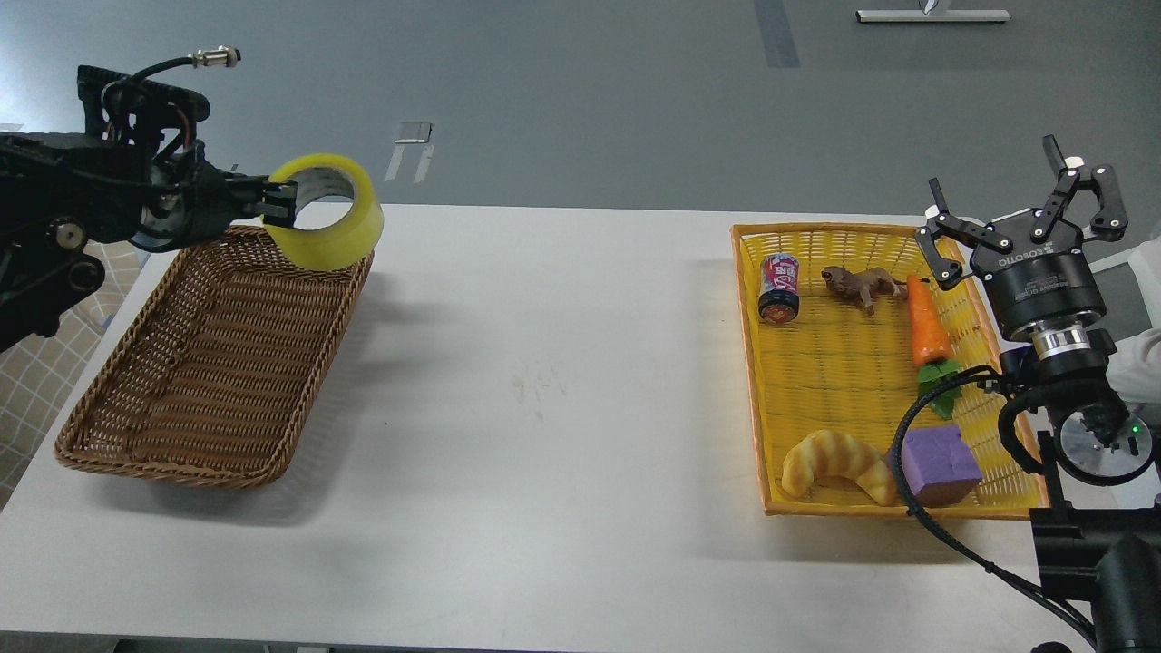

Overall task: Place and transfer tape with both arms
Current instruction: 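Lift the tape roll with the left gripper over the wicker basket, then lower the tape roll into the basket and release it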

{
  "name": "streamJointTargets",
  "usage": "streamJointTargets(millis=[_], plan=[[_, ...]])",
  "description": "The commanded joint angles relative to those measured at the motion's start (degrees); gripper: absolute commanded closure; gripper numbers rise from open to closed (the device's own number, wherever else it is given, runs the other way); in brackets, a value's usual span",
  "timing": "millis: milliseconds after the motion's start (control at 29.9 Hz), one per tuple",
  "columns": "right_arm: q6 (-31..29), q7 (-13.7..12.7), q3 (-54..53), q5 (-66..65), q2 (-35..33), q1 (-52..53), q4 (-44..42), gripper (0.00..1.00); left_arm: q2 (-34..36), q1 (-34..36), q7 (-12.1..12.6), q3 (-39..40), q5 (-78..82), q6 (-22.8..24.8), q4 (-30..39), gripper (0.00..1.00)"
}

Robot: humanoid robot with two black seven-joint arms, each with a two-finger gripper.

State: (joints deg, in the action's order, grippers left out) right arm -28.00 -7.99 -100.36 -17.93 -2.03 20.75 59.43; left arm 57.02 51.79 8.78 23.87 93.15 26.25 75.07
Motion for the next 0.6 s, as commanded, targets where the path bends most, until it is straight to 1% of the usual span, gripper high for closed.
streamJointTargets(millis=[0, 134, 267, 401, 468, 568], plan=[[0.00, -0.01, 0.08, 0.00, 0.63, 0.17, -0.02, 0.00, 1.34, -3.36, -0.17, -0.13, -0.69, -2.07, -1.15, 1.00], [0.00, -0.01, 0.16, 0.00, 0.98, 0.17, -0.02, 0.00, 1.43, -6.08, -0.26, -0.13, -0.95, -3.57, -2.91, 1.00], [0.00, -0.01, 0.25, 0.00, 1.15, 0.17, -0.11, 0.00, 1.25, -7.93, -1.57, -0.22, -0.95, -5.33, -6.07, 1.00], [0.00, -0.01, 0.34, 0.00, 1.15, 0.08, -0.11, 0.00, 1.17, -10.04, -1.84, -0.13, -1.04, -6.12, -6.87, 1.00], [0.00, -0.01, 0.34, 0.00, 1.15, 0.08, -0.11, 0.00, 1.16, -12.58, -2.02, -0.13, -1.04, -7.70, -7.31, 1.00], [0.00, -0.01, 0.34, 0.00, 1.15, 0.08, -0.11, 0.00, 0.99, -14.61, -2.10, -0.13, -1.04, -9.02, -7.57, 1.00]])
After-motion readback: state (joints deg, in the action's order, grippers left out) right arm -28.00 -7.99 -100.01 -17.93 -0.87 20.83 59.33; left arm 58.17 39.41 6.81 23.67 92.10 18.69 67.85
